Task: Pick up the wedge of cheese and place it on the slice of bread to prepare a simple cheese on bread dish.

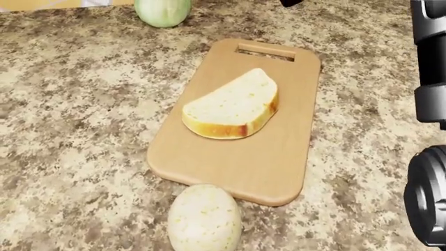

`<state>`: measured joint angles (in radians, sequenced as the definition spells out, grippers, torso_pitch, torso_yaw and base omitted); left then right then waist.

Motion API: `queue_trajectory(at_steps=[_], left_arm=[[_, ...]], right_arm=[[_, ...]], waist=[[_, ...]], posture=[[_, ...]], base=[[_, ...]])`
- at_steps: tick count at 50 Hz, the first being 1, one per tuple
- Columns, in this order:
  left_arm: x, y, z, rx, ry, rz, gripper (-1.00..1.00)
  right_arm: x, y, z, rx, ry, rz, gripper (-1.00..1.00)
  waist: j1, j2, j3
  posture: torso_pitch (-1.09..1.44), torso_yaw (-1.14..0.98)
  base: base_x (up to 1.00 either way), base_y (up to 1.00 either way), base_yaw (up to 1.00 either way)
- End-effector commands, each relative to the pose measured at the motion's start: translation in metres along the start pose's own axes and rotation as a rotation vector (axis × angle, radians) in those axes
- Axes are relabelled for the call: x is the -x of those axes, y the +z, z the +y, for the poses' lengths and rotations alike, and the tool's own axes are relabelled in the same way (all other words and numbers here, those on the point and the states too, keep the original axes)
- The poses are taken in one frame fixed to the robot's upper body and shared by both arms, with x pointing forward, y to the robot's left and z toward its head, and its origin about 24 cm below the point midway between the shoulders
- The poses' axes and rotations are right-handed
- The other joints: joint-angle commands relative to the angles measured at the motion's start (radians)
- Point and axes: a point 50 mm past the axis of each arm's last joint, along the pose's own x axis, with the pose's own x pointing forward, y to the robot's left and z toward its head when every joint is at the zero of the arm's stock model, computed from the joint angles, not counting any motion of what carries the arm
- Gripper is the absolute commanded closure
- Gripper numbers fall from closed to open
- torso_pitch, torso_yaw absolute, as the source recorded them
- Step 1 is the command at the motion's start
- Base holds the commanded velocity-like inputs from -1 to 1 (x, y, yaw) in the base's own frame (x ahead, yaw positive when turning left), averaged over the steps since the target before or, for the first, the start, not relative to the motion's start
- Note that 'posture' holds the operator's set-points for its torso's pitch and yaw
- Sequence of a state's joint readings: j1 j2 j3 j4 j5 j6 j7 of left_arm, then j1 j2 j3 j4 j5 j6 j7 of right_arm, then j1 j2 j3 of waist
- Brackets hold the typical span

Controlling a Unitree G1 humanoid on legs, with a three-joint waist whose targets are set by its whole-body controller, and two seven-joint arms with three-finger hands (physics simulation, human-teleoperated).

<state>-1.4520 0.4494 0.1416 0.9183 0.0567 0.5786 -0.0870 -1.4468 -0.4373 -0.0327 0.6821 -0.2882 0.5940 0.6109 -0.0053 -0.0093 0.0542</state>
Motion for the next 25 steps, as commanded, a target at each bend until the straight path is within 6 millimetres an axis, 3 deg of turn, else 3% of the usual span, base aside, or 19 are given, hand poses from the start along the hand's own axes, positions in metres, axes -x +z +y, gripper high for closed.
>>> queue_trajectory(at_steps=[1,9,16,25], left_arm=[[0.006,0.026,0.004,0.002,0.014,-0.105,-1.0],[0.005,0.027,0.002,0.003,0.014,-0.103,-1.0],[0.006,0.029,0.003,0.004,0.016,-0.105,-1.0],[0.004,0.024,0.002,0.007,0.014,-0.1,-1.0]], right_arm=[[0.01,0.023,-0.013,0.066,-0.031,-0.067,-1.0],[0.004,0.036,-0.011,0.219,0.008,-0.085,-1.0],[0.006,0.062,0.003,0.344,0.083,-0.115,-1.0],[0.003,0.081,0.048,0.476,0.23,-0.155,-1.0]], waist=[[-0.002,0.005,-0.036],[-0.005,0.015,-0.03],[-0.011,0.024,-0.027],[-0.015,0.029,-0.024]], posture=[[0.0,0.0],[0.0,0.0],[0.0,0.0],[0.0,0.0]], base=[[0.0,0.0,0.0],[0.0,0.0,0.0],[0.0,0.0,0.0],[0.0,0.0,0.0]])
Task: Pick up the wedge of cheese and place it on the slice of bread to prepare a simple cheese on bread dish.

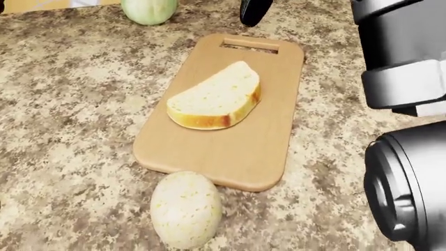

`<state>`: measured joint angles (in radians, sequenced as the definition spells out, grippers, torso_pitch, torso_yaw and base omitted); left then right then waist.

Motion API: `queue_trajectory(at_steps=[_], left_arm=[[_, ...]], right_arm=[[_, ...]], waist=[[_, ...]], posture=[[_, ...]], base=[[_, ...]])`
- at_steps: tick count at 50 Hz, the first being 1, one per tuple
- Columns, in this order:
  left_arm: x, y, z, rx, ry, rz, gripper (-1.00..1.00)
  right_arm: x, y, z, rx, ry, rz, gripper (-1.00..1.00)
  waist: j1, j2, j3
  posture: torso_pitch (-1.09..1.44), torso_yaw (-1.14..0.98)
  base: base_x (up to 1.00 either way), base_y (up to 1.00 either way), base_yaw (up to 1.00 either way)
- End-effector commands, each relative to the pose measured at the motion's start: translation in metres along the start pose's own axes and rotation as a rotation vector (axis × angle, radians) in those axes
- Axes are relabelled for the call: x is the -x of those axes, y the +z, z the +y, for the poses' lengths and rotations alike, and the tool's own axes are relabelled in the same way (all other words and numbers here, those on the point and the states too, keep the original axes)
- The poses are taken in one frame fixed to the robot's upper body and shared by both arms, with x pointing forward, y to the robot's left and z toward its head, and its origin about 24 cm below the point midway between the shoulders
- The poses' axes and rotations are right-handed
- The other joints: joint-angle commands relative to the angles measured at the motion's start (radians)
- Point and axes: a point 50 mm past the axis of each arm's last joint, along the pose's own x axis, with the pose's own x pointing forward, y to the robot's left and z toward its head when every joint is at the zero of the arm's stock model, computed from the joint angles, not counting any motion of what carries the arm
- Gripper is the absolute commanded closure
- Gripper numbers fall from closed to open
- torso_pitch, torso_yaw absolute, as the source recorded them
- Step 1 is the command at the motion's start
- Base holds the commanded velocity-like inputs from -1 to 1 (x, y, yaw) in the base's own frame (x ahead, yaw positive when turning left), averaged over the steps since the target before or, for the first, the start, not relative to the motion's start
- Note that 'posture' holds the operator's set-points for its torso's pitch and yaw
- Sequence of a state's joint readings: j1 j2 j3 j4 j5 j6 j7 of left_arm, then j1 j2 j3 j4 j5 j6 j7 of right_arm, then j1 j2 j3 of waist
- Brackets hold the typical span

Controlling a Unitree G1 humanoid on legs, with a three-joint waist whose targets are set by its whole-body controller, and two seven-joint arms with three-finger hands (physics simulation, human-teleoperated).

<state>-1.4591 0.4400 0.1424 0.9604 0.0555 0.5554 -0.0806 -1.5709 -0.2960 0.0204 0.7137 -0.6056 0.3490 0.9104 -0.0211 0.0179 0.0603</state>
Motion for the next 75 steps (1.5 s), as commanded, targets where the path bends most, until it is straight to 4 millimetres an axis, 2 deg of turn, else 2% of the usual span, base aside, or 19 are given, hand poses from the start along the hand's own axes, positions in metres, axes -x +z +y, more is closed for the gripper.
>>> queue_trajectory(at_steps=[1,11,15,20,32,34,35,40,46,48,51,59,75], left_arm=[[0.007,0.028,0.006,0.003,0.021,-0.112,-1.0],[0.007,0.029,0.008,0.003,0.025,-0.113,-1.0],[0.007,0.029,0.009,0.003,0.027,-0.112,-1.0],[0.008,0.032,0.008,0.001,0.025,-0.115,-1.0],[0.008,0.034,0.006,0.0,0.023,-0.118,-1.0],[0.008,0.034,0.006,0.0,0.023,-0.118,-1.0],[0.008,0.034,0.005,-0.001,0.022,-0.118,-1.0],[0.009,0.034,0.005,-0.001,0.021,-0.119,-1.0],[0.01,0.036,0.006,0.0,0.021,-0.121,-1.0],[0.009,0.035,0.006,0.001,0.02,-0.12,-1.0],[0.01,0.036,0.006,0.002,0.021,-0.122,-1.0],[0.01,0.036,0.006,0.003,0.021,-0.123,-1.0],[0.01,0.038,0.009,0.006,0.025,-0.125,-1.0]], right_arm=[[0.007,0.021,-0.003,0.049,-0.013,-0.045,-1.0],[0.018,0.052,0.028,0.102,0.119,-0.094,-1.0],[0.026,0.058,0.038,0.132,0.166,-0.088,-1.0],[0.037,0.064,0.037,0.145,0.2,-0.074,-1.0],[0.065,0.077,0.061,0.209,0.285,-0.079,-1.0],[0.068,0.077,0.066,0.262,0.277,-0.085,-1.0],[0.068,0.076,0.072,0.343,0.273,-0.107,-1.0],[0.071,0.082,0.083,0.466,0.276,-0.175,-1.0],[0.069,0.077,0.115,0.569,0.33,-0.177,-1.0],[0.071,0.079,0.135,0.598,0.363,-0.193,-1.0],[0.076,0.085,0.146,0.601,0.385,-0.21,-1.0],[0.081,0.084,0.164,0.618,0.439,-0.207,-1.0],[0.084,0.076,0.178,0.619,0.498,-0.146,-1.0]], waist=[[0.001,0.003,-0.03],[0.002,0.007,-0.03],[0.002,0.007,-0.03],[0.0,0.01,-0.031],[-0.006,0.017,-0.026],[-0.007,0.019,-0.025],[-0.008,0.019,-0.024],[-0.015,0.025,-0.026],[-0.024,0.027,-0.029],[-0.025,0.027,-0.029],[-0.027,0.029,-0.028],[-0.028,0.03,-0.023],[-0.023,0.031,-0.024]], posture=[[0.0,0.0],[0.0,0.0],[0.0,0.0],[0.0,0.0],[0.0,0.0],[0.0,0.0],[0.0,0.0],[0.0,0.0],[0.0,0.0],[0.0,0.0],[0.0,0.0],[0.0,0.0],[0.0,0.0]], base=[[0.0,0.0,0.0],[0.0,0.0,0.0],[0.0,0.0,0.0],[0.0,0.0,0.0],[0.0,0.0,0.0],[0.0,0.0,0.0],[0.0,0.0,0.0],[0.0,0.0,0.0],[0.0,0.0,0.0],[0.0,0.0,0.0],[0.0,0.0,0.0],[0.0,0.0,0.0],[0.0,0.0,0.0]])
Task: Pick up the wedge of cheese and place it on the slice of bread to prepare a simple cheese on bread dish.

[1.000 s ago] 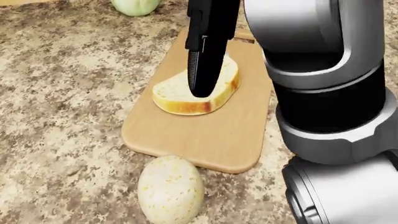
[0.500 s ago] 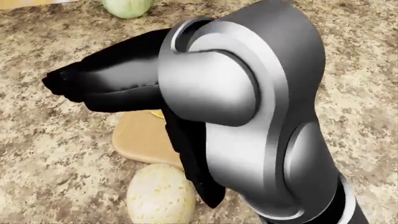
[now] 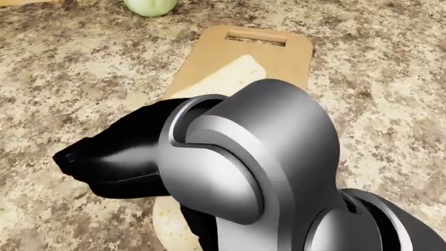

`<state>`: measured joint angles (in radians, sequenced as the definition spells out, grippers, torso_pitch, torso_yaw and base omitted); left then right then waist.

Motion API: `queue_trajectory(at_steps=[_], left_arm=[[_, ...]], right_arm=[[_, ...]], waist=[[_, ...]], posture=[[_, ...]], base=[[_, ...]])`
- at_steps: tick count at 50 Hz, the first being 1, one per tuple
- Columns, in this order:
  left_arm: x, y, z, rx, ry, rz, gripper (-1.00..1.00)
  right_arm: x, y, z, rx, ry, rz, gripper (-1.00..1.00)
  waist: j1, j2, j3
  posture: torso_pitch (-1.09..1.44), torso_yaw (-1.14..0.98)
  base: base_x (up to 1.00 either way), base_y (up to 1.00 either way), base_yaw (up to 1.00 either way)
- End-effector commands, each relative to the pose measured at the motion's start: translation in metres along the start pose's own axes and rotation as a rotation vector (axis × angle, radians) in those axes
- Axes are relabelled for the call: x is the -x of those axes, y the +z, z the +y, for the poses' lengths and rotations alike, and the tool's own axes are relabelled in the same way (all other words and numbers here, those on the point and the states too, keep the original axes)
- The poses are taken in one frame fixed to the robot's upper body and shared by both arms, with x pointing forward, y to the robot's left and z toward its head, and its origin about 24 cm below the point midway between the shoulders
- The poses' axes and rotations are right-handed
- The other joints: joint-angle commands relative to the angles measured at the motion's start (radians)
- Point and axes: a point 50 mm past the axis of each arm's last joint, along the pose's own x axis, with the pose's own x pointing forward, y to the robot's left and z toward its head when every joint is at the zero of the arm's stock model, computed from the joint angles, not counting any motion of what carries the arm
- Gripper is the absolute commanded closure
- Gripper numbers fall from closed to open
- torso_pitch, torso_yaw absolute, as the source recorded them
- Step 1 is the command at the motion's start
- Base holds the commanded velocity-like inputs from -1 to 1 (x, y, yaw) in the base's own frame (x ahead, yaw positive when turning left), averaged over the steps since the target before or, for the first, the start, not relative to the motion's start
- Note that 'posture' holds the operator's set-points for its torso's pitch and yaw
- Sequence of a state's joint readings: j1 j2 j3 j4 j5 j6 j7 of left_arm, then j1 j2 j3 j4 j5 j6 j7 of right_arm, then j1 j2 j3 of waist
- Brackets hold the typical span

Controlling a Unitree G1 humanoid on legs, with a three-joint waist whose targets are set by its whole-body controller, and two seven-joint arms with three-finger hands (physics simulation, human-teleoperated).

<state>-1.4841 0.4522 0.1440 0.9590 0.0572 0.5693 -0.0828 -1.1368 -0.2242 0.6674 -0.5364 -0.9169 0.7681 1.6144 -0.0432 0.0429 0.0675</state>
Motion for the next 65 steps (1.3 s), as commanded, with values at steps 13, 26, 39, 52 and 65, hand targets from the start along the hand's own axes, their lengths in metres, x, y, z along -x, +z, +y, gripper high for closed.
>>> queue_trajectory(at_steps=[13,26,39,52,65], left_arm=[[0.007,0.029,0.006,0.006,0.017,-0.113,-1.0],[0.009,0.031,0.005,0.012,0.004,-0.127,-1.0],[0.011,0.033,0.005,0.015,-0.001,-0.133,-1.0],[0.011,0.035,0.008,0.014,0.005,-0.133,-1.0],[0.011,0.035,0.007,0.015,0.004,-0.134,-1.0]], right_arm=[[0.002,-0.004,0.005,-0.022,-0.018,0.02,-0.75],[0.0,0.0,0.008,-0.022,-0.006,0.015,0.36],[0.0,0.002,0.007,-0.015,-0.009,0.017,1.0],[0.009,0.003,-0.007,-0.017,-0.027,0.019,1.0],[0.017,0.0,-0.025,-0.029,-0.057,0.031,1.0]], waist=[[0.001,0.005,-0.036],[-0.005,0.006,-0.035],[-0.006,0.01,-0.031],[-0.006,0.01,-0.029],[-0.007,0.01,-0.028]], posture=[[0.0,0.0],[0.0,0.0],[0.0,0.0],[0.0,0.0],[0.0,0.0]], base=[[0.0,0.0,0.0],[0.0,0.0,0.0],[0.0,0.0,0.0],[0.0,0.0,0.0],[0.0,0.0,0.0]])
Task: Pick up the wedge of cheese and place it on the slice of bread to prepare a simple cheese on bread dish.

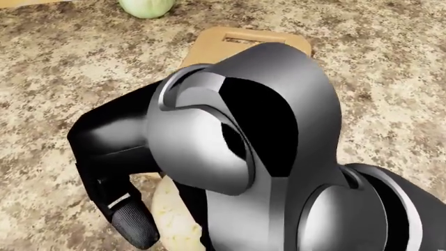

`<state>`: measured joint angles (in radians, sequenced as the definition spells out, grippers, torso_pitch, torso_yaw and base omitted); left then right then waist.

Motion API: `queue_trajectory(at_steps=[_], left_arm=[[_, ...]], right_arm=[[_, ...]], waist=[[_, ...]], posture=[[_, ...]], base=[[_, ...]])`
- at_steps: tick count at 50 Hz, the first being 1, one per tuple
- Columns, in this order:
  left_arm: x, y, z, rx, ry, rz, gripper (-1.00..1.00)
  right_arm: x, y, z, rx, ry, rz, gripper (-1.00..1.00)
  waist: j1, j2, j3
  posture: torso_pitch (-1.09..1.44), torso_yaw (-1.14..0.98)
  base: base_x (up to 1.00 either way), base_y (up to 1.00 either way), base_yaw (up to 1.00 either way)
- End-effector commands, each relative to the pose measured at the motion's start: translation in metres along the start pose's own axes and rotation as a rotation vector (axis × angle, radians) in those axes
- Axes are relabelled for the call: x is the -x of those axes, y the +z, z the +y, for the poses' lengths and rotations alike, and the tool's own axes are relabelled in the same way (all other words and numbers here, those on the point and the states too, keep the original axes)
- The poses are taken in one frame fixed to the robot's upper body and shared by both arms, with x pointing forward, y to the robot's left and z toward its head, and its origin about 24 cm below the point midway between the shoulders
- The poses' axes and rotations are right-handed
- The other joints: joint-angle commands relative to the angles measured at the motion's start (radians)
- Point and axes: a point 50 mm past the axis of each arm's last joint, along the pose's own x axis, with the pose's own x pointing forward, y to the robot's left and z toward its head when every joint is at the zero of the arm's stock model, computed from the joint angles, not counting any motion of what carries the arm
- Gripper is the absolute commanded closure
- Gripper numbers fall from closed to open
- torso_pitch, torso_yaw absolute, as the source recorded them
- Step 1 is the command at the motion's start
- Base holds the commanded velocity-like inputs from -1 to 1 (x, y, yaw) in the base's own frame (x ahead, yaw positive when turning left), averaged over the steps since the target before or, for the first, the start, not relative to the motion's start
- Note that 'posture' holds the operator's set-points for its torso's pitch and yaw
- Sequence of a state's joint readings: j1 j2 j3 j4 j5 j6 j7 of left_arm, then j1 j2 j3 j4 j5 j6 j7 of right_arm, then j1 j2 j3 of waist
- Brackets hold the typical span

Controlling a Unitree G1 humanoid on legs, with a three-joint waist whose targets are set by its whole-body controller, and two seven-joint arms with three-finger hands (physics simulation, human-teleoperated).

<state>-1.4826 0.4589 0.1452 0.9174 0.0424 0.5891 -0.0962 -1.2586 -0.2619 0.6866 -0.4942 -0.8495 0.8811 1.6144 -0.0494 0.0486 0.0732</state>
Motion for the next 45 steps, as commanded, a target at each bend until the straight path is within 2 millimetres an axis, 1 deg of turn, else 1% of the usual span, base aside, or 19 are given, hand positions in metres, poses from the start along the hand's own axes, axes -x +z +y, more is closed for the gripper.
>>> queue_trajectory(at_steps=[1,8,11,16,21,24,29,33,39,45], left_arm=[[0.007,0.028,0.005,0.002,0.016,-0.112,-1.0],[0.007,0.028,0.004,0.003,0.016,-0.11,-1.0],[0.007,0.028,0.004,0.004,0.015,-0.111,-1.0],[0.007,0.027,0.004,0.004,0.015,-0.109,-1.0],[0.006,0.027,0.004,0.002,0.015,-0.108,-1.0],[0.007,0.027,0.006,0.004,0.018,-0.108,-1.0],[0.007,0.028,0.007,0.004,0.02,-0.109,-1.0],[0.007,0.026,0.008,0.004,0.021,-0.106,-1.0],[0.007,0.027,0.008,0.005,0.021,-0.106,-1.0],[0.007,0.027,0.007,0.005,0.021,-0.106,-1.0]], right_arm=[[0.011,-0.001,-0.012,0.007,-0.068,0.006,1.0],[0.015,-0.005,-0.028,-0.002,-0.095,0.014,1.0],[0.02,-0.007,-0.04,-0.004,-0.114,0.015,1.0],[0.023,-0.011,-0.051,-0.015,-0.132,0.022,1.0],[0.031,-0.015,-0.071,-0.024,-0.167,0.034,1.0],[0.035,-0.017,-0.079,-0.029,-0.182,0.039,1.0],[0.039,-0.026,-0.094,-0.045,-0.212,0.055,1.0],[0.041,-0.039,-0.105,-0.068,-0.231,0.082,1.0],[0.043,-0.053,-0.117,-0.091,-0.262,0.101,1.0],[0.04,-0.066,-0.122,-0.112,-0.276,0.122,1.0]], waist=[[-0.001,0.005,-0.034],[-0.003,0.005,-0.033],[-0.004,0.007,-0.032],[-0.005,0.008,-0.031],[-0.007,0.011,-0.032],[-0.007,0.012,-0.031],[-0.009,0.015,-0.03],[-0.01,0.016,-0.031],[-0.011,0.016,-0.034],[-0.01,0.014,-0.033]], posture=[[0.0,0.0],[0.0,0.0],[0.0,0.0],[0.0,0.0],[0.0,0.0],[0.0,0.0],[0.0,0.0],[0.0,0.0],[0.0,0.0],[0.0,0.0]], base=[[0.0,0.0,0.0],[0.0,0.0,0.0],[0.0,0.0,0.0],[0.0,0.0,0.0],[0.0,0.0,0.0],[0.0,0.0,0.0],[0.0,0.0,0.0],[0.0,0.0,0.0],[0.0,0.0,0.0],[0.0,0.0,0.0]])
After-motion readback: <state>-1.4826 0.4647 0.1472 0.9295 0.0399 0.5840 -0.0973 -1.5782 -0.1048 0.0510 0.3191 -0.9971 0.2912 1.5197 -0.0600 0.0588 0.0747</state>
